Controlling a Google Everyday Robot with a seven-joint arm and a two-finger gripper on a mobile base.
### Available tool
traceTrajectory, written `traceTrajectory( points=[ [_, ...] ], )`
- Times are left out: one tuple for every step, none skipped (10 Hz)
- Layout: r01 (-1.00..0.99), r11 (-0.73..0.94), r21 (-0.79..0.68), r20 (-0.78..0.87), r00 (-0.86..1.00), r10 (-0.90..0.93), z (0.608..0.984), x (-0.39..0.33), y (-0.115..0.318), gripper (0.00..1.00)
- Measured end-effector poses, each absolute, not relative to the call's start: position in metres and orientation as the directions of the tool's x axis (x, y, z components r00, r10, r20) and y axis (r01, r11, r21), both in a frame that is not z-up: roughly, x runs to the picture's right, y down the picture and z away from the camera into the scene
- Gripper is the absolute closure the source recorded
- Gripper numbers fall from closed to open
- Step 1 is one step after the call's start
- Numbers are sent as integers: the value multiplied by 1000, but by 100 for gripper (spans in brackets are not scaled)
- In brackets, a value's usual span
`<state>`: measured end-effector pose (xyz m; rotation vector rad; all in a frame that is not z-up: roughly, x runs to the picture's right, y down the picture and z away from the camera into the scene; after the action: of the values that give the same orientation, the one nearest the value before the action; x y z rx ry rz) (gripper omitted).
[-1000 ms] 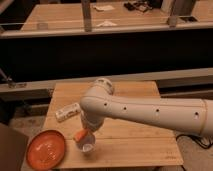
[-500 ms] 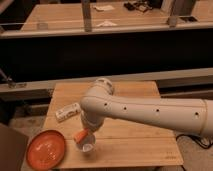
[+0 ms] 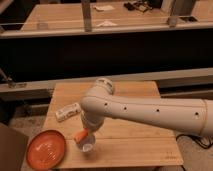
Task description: Place the pepper in the ceramic cup
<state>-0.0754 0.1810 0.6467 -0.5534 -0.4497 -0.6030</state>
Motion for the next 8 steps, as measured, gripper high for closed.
traceTrajectory(
  points=[
    [635,689,-350,542,737,-404,647,-76,181,75],
    [634,689,-350,542,737,-404,647,-76,181,75],
    [634,689,-350,541,737,-404,647,-76,181,75],
    [634,689,-350,541,738,-404,647,-76,181,73],
    [633,690,-351,541,738,-403,648,-75,181,69],
    [633,690,-351,541,739,-403,647,-75,181,69],
    [633,690,-351,541,739,-402,648,-75,181,69],
    [632,690,-352,541,739,-401,648,-76,182,67]
  ],
)
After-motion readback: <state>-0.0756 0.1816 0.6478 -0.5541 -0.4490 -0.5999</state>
